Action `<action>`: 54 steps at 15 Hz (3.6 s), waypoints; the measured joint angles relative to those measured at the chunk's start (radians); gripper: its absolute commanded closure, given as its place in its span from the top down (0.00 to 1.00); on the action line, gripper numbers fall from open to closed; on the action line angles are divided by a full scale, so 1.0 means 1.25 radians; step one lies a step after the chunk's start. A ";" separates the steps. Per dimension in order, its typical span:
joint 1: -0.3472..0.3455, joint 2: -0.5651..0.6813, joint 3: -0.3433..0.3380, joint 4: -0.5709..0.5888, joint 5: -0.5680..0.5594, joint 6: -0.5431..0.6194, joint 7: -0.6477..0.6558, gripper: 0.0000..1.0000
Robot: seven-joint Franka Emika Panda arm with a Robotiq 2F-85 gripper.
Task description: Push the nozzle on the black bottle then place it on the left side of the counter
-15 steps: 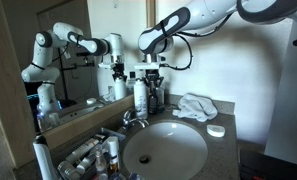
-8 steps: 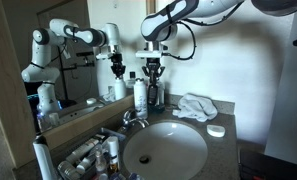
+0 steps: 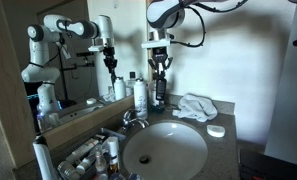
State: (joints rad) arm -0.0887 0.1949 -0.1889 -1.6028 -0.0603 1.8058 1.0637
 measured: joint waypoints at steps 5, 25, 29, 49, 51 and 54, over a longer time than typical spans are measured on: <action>0.028 -0.127 0.045 -0.129 -0.030 -0.009 -0.006 0.12; 0.141 -0.240 0.235 -0.331 0.064 -0.007 -0.376 0.12; 0.158 -0.239 0.256 -0.340 0.077 -0.007 -0.421 0.12; 0.230 -0.247 0.353 -0.492 0.098 0.168 -0.418 0.12; 0.236 -0.247 0.356 -0.502 0.098 0.175 -0.408 0.12; 0.237 -0.247 0.357 -0.511 0.096 0.183 -0.405 0.12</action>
State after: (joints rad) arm 0.2077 -0.1132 0.2577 -2.2412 0.0603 2.0339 0.5573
